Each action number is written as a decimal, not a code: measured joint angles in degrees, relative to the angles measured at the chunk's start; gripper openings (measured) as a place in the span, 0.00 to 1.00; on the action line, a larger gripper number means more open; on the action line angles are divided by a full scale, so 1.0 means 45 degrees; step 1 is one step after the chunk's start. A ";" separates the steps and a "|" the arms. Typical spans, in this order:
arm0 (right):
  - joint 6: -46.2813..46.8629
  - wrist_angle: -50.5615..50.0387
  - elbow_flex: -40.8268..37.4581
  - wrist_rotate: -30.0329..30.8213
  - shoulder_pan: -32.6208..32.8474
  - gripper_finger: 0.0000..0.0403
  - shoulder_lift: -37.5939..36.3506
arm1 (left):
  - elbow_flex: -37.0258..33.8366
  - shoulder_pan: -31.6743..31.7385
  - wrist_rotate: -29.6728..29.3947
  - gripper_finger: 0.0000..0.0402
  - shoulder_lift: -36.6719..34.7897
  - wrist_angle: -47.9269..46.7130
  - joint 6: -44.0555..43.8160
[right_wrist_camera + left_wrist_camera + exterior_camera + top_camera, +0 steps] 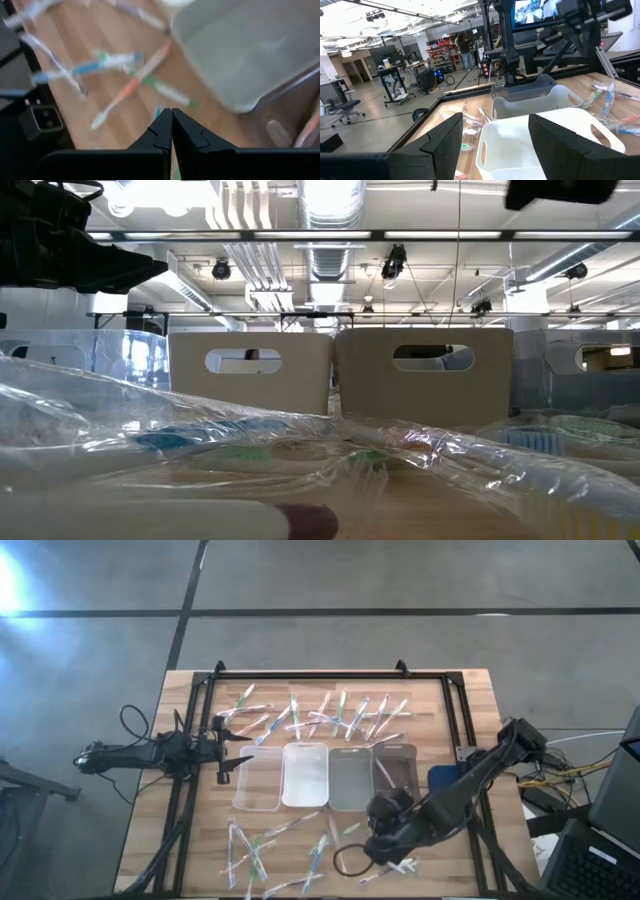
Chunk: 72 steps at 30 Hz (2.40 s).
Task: Pick & Place Toothbrushes
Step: Put the blue toothbrush into the gray bin
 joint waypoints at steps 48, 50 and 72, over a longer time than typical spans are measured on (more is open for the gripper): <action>0.2184 0.0926 -0.0018 -0.6050 0.0447 0.49 0.3320 | 0.0000 0.0000 0.0000 0.58 0.0039 -0.0002 0.0000; 0.2156 0.1049 0.0000 -0.6119 0.0447 0.50 0.3425 | 0.0000 0.0000 -0.0002 0.58 0.0039 -0.0001 -0.0002; 0.1777 0.1042 -0.0141 -0.5460 0.0364 0.31 0.4012 | 0.0000 0.0005 0.0000 0.58 0.0049 0.0007 0.0000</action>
